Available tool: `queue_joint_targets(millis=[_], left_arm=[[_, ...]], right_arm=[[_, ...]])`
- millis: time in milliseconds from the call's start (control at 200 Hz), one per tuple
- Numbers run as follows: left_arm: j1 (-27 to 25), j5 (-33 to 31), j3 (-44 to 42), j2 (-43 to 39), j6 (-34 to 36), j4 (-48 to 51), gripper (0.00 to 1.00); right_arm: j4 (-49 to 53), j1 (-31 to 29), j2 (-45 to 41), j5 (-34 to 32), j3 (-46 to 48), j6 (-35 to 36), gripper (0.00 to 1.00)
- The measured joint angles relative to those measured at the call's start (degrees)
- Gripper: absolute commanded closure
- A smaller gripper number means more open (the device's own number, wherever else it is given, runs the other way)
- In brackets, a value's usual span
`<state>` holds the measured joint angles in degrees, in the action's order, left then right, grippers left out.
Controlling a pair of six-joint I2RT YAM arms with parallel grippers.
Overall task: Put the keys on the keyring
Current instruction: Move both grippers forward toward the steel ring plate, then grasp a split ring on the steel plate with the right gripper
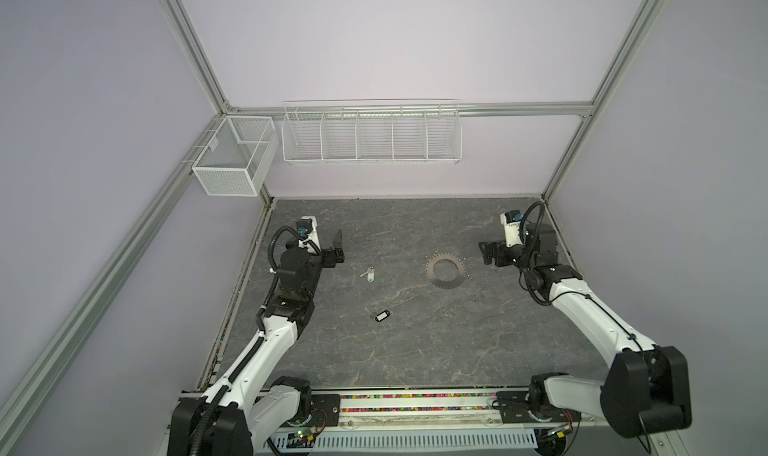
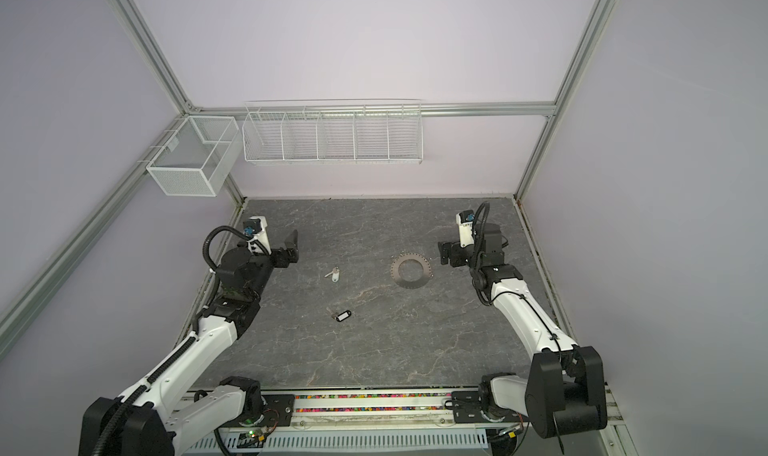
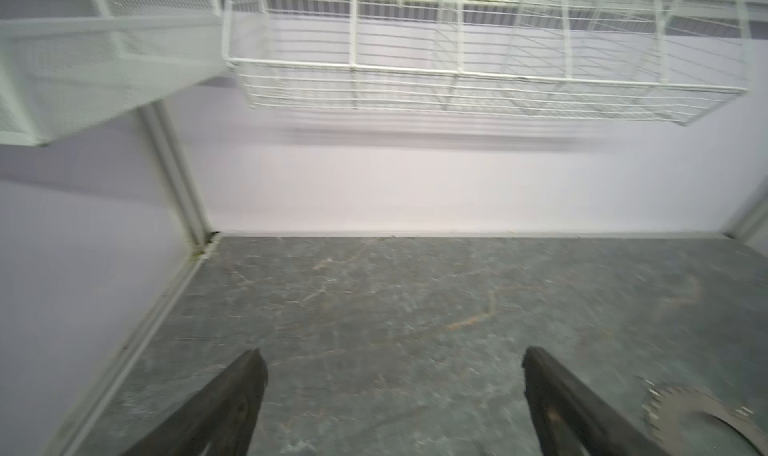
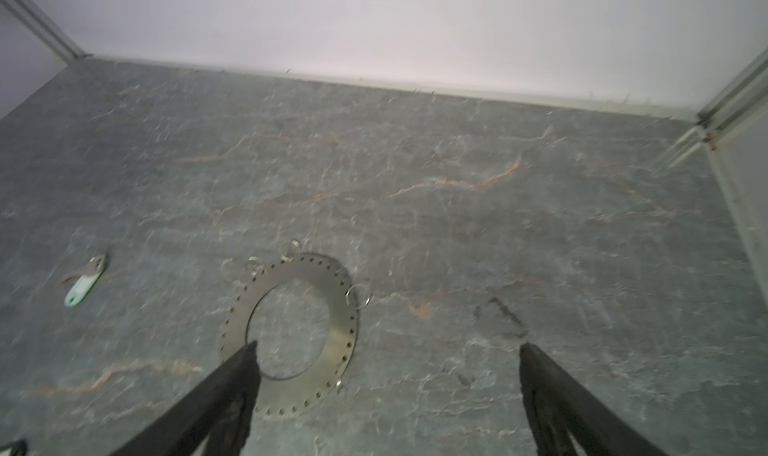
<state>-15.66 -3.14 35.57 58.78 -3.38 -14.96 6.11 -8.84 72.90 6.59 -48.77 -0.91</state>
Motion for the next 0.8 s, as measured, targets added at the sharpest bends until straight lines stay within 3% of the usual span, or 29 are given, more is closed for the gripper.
queue_joint_targets(millis=[275, 595, 800], left_arm=[[-4.7, 8.7, 5.8, 7.1, -4.6, 11.5, 0.17], [-12.0, 12.0, 11.8, 15.6, -4.2, 17.4, 0.26], [-16.9, 11.9, 15.3, 19.9, -4.5, 18.4, 0.31]], right_arm=[[8.2, -6.1, 2.8, 1.0, 0.0, -3.6, 0.30], [19.1, -10.0, 16.1, -0.7, -13.7, -4.0, 0.39], [20.3, -9.1, 19.4, -1.4, -12.9, -6.1, 0.46]])
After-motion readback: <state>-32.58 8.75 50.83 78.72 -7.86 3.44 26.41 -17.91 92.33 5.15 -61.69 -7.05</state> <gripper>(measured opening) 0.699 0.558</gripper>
